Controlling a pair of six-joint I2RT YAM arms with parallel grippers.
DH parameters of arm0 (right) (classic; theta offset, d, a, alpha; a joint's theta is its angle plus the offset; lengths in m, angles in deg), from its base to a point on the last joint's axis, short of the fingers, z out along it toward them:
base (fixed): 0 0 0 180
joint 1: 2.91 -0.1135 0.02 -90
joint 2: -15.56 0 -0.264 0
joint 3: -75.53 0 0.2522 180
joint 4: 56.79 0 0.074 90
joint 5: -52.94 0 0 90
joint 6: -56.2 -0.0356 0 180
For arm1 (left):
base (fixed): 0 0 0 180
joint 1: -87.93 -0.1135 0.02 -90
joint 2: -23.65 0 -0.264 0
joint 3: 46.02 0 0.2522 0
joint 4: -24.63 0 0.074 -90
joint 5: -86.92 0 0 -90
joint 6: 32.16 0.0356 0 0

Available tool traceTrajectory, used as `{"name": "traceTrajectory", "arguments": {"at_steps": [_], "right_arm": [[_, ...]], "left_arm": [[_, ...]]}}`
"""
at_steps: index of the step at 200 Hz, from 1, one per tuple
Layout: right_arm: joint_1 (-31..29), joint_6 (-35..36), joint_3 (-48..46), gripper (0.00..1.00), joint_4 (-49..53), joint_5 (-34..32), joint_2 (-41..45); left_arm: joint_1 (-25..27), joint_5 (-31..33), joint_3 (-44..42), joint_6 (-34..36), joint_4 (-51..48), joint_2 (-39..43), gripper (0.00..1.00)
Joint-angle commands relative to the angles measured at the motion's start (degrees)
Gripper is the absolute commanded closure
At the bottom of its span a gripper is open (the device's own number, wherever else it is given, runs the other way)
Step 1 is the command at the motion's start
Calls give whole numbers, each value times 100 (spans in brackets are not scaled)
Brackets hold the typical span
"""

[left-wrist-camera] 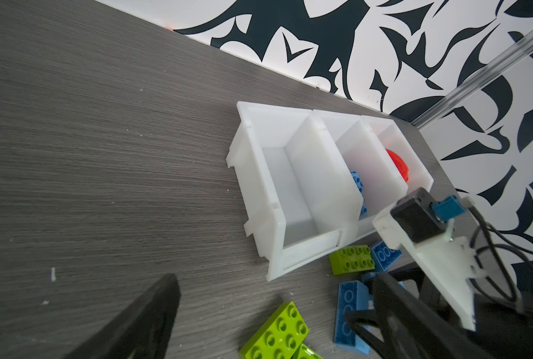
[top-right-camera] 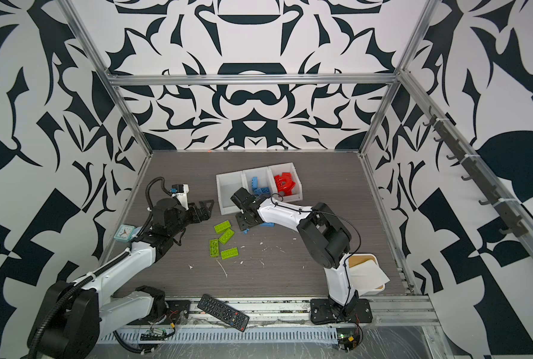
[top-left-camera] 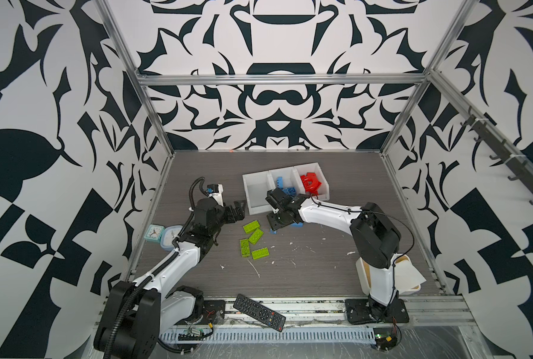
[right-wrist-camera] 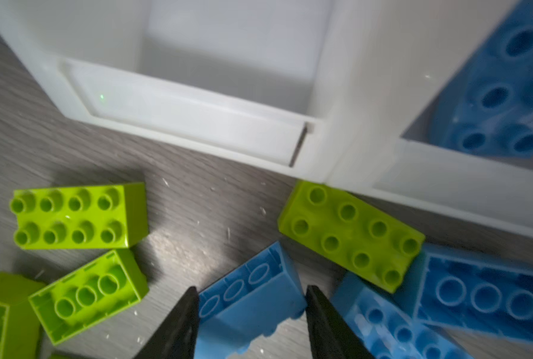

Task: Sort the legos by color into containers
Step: 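Lower the right gripper to the pile and grasp a blue brick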

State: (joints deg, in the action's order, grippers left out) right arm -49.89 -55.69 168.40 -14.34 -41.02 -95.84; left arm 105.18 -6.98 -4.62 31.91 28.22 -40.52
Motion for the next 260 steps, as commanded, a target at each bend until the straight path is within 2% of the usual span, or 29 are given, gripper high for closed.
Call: {"name": "traceTrajectory", "arguments": {"at_steps": [1,43,100,227,260], "right_arm": [[-27,-21,-125,46,218,-116,481],[-142,-336,-251,44,116,69,568],[-297,-480,84,42,232,5,112],[-292,-386,465,37,295,-95,-465],[-295,-351,348,47,305,-196,-371]], "left_arm": [[-12,-49,-11,-18,62,-26,0],[-12,-32,-11,-17,56,-2,0],[-12,-15,-6,0,43,-2,0],[-12,19,-6,18,2,40,0],[-12,31,-21,16,7,66,0]]}}
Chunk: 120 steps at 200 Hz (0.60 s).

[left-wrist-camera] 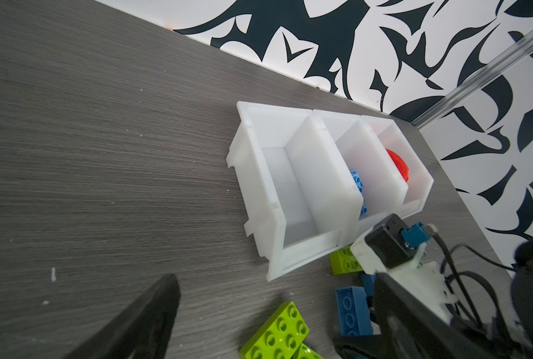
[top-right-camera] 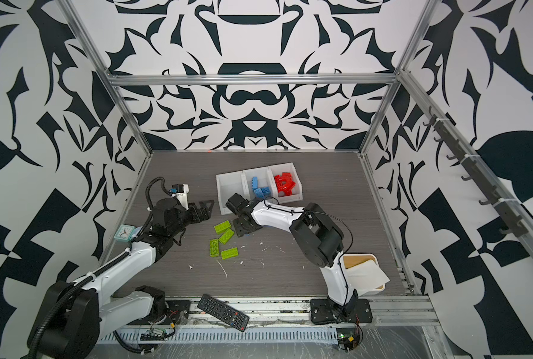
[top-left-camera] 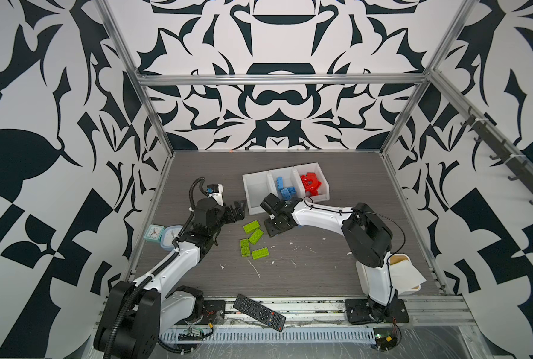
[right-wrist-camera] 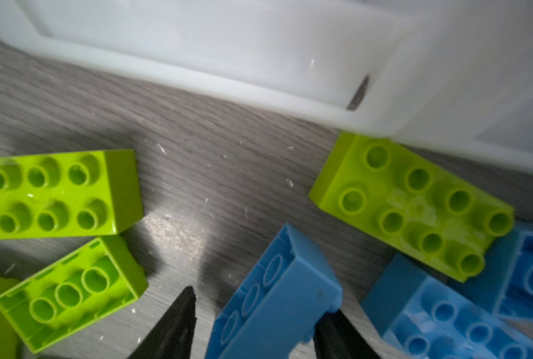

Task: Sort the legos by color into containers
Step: 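Lower the right gripper to the pile and grasp a blue brick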

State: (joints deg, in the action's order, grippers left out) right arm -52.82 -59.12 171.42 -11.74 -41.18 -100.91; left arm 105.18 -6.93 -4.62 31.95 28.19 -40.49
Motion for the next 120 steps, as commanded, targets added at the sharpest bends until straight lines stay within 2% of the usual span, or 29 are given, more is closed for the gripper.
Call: {"name": "traceTrajectory", "arguments": {"at_steps": [1,30,56,120], "right_arm": [[-1,-8,39,48,49,-183,143],[-2,1,-252,61,-86,-159,331],[-3,-20,-463,68,-199,-98,453],[31,43,-746,80,-375,8,1161]], "left_arm": [[-12,35,-21,13,9,61,0],[-12,17,-13,6,9,53,0],[-12,17,-22,5,9,57,0],[-12,-17,-16,-13,34,28,0]]}}
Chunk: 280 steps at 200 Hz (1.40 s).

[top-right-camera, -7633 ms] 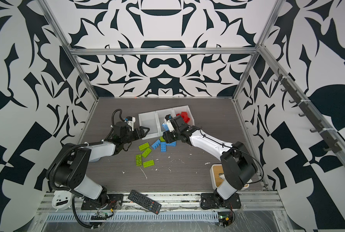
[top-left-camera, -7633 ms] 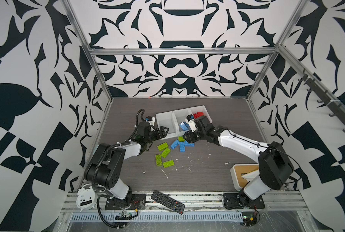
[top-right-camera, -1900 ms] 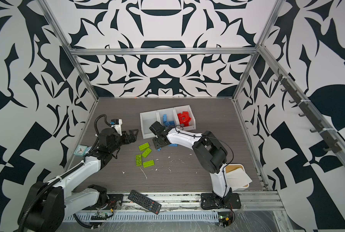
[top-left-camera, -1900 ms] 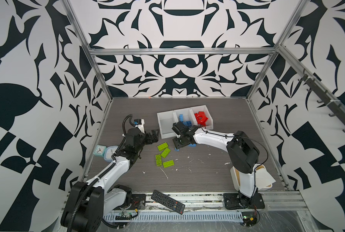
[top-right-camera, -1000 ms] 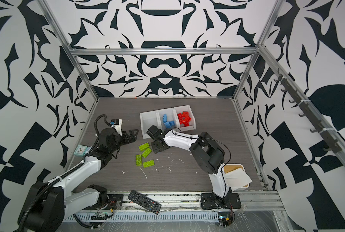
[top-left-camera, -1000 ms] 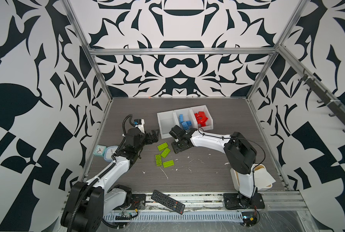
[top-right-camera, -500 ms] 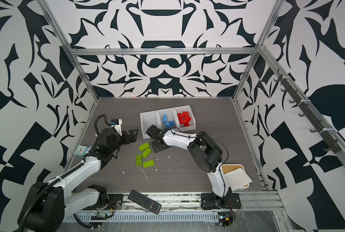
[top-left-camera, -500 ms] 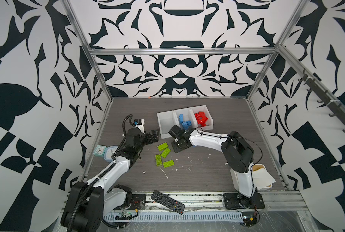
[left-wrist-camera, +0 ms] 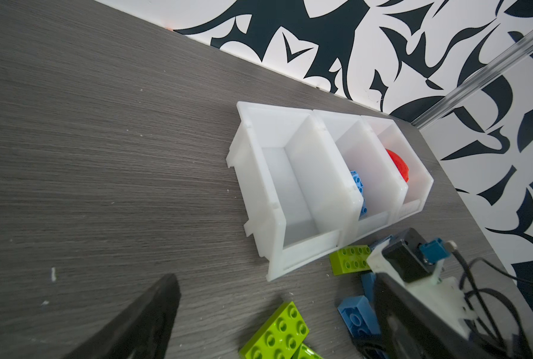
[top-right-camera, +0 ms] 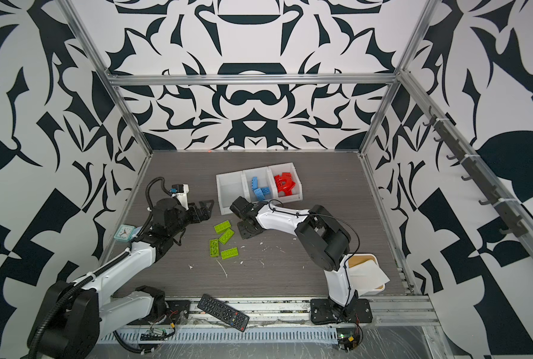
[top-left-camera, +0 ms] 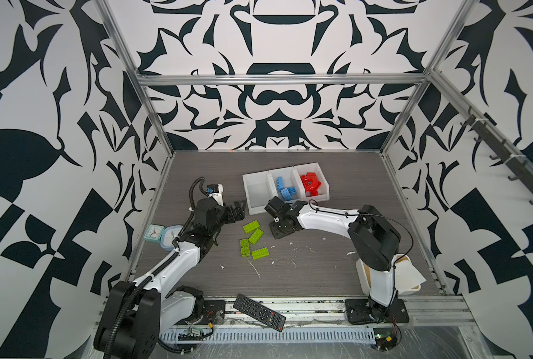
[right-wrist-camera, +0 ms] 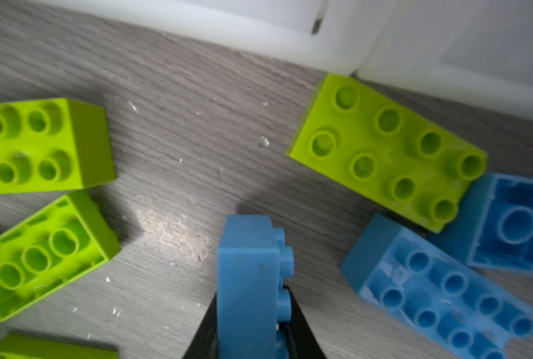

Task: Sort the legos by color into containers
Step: 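Lower the right gripper to the pile and grasp a blue brick, then lift the blue brick and drop it into the middle compartment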

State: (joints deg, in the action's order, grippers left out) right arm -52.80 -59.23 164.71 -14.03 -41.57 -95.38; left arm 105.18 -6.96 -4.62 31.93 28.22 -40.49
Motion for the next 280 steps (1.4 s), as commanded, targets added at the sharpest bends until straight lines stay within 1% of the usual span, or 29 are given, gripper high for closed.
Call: {"name": "traceTrajectory", "arguments": {"at_steps": [1,35,60,83,107,135,163,189,203,232,243,256,280], "right_arm": [[35,64,-82,80,-142,47,626],[338,421,105,81,-222,125,924],[704,810,406,81,-474,204,796],[1108,981,693,81,-848,369,546],[1423,1073,1040,81,-1145,449,206],[1580,1181,1501,81,-1173,443,-218],[1709,1114,1601,79,-1375,415,-378],[1829,1052,1754,79,-1363,394,-553],[1844,1058,1801,74,-1354,316,-626],[1856,1111,1949,48,-1227,309,-709],[1852,1110,1968,42,-1184,302,-657],[1851,1111,1881,37,-1151,281,-532],[1824,1107,1546,33,-1053,299,-101]], "left_arm": [[-12,-11,-19,-10,32,26,0],[-12,-21,-22,-19,32,34,0],[-12,-29,-13,-13,33,25,0],[-12,23,-8,15,35,9,0],[-12,36,-17,33,23,16,0],[-12,27,-21,29,24,35,0],[-12,19,-16,24,25,33,0],[-12,-1,-21,25,36,22,0],[-12,-8,-17,25,32,26,0],[-12,-12,-30,17,43,46,0],[-12,-17,-27,16,48,34,0],[-12,-27,-22,16,42,35,0],[-12,-51,-21,-2,51,31,0]]}}
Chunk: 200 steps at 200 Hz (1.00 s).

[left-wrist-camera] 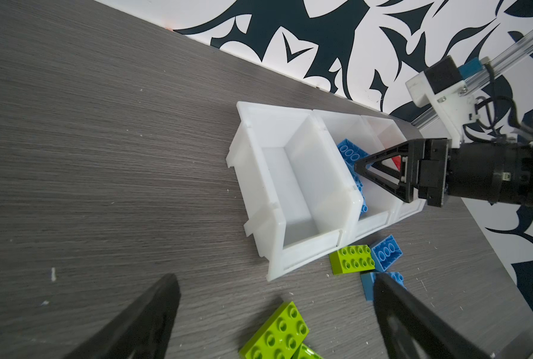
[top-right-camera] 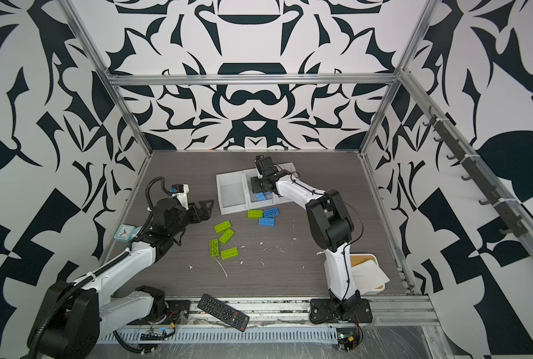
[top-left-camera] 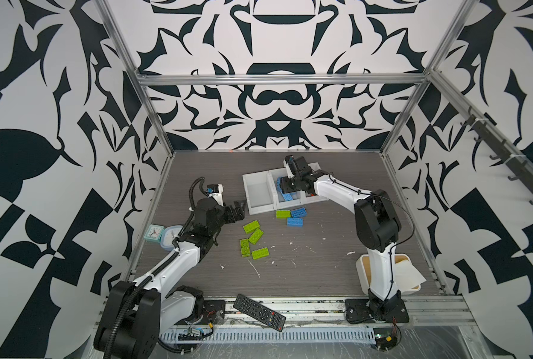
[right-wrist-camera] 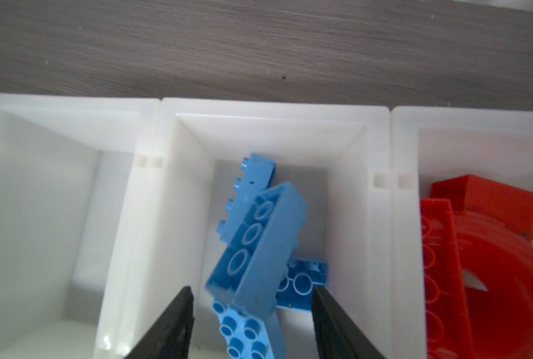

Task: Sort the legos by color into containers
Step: 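Lift the blue brick and drop it into the middle compartment, then move the right gripper back to the pile and grasp a blue brick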

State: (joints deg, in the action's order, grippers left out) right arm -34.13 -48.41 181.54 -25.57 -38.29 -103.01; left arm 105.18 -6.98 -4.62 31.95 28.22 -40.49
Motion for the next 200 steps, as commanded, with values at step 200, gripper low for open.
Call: {"name": "traceTrajectory", "arguments": {"at_steps": [200], "right_arm": [[-682,-591,-3571,20,-379,-11,2303]], "left_arm": [[-12,-47,-35,5,64,23,0]]}}
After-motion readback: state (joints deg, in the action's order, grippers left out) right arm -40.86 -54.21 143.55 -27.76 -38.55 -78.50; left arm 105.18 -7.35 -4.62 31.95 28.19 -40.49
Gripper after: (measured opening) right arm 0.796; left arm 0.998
